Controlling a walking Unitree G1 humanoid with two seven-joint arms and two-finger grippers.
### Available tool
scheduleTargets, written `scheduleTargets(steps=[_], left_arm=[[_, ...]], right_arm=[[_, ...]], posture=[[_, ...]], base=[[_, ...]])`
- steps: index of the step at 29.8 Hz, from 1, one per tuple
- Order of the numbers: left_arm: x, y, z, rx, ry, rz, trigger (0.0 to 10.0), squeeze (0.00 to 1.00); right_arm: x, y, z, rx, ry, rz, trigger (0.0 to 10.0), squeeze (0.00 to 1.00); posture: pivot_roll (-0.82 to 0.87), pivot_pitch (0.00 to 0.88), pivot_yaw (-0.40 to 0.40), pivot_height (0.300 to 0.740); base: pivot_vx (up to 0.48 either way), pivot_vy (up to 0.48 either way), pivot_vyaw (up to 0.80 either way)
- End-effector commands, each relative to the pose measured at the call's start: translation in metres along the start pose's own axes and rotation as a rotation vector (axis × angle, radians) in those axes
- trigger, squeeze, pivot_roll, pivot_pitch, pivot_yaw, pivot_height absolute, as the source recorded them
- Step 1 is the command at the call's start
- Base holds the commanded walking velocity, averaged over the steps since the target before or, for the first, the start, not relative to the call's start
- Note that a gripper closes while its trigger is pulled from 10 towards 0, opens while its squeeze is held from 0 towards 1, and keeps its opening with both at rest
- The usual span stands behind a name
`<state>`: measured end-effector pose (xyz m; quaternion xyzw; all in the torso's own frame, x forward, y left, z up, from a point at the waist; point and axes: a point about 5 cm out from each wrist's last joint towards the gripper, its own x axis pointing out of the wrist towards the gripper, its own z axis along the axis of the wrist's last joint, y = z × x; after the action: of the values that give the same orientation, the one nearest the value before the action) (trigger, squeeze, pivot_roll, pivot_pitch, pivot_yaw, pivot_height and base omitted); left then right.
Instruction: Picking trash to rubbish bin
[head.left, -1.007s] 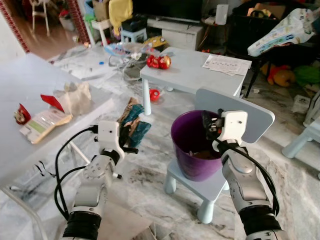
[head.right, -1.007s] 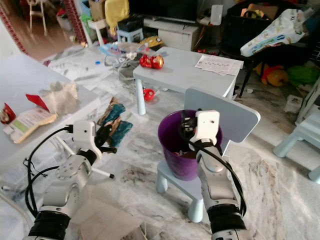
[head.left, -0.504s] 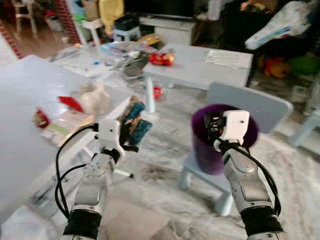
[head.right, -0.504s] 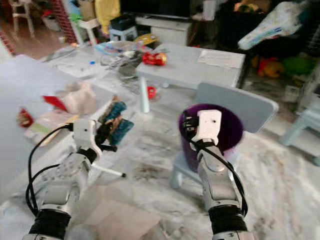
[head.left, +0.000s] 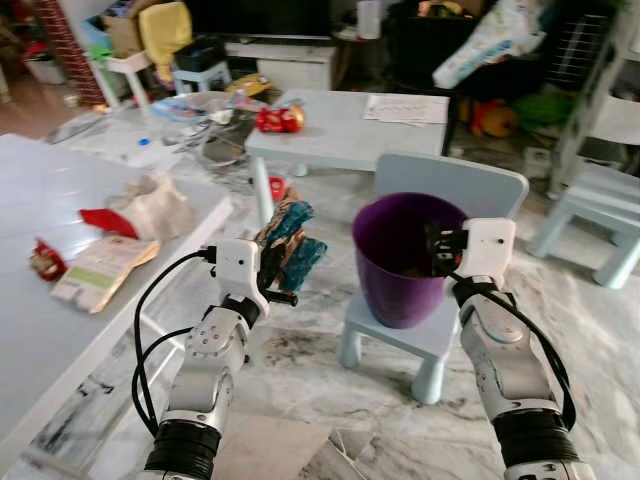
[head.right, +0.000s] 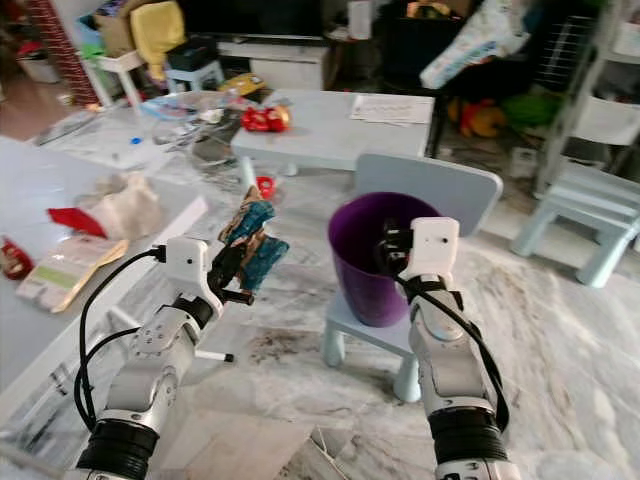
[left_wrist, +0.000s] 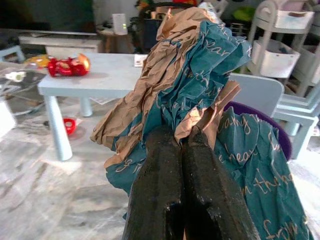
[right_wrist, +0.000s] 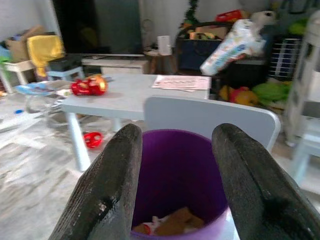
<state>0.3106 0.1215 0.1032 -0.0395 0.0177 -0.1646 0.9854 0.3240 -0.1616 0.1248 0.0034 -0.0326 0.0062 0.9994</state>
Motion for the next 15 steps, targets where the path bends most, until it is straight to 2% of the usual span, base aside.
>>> scheduleTargets(steps=[1, 8, 15], left_arm=[[0.0015, 0.0013, 0.0066, 0.017, -0.027, -0.011, 10.0, 0.00], [0.0022, -0.0005, 0.0064, 0.028, -0.029, -0.024, 10.0, 0.00], [0.0014, -0.0025, 0.0041, 0.028, -0.022, -0.034, 10.0, 0.00]], right_arm=[[0.0018, 0.0061, 0.0044, 0.003, -0.013, 0.022, 10.0, 0.00], [0.0012, 0.0079, 0.0041, 0.007, -0.015, 0.026, 10.0, 0.00], [0.0017, 0.0089, 0.0039, 0.006, -0.014, 0.030, 10.0, 0.00]], posture=[[-0.02, 0.018, 0.065, 0.740], [-0.03, 0.018, 0.069, 0.740], [-0.02, 0.016, 0.067, 0.740]], base=[[0.247, 0.000, 0.00], [0.305, 0.000, 0.00], [0.480, 0.000, 0.00]])
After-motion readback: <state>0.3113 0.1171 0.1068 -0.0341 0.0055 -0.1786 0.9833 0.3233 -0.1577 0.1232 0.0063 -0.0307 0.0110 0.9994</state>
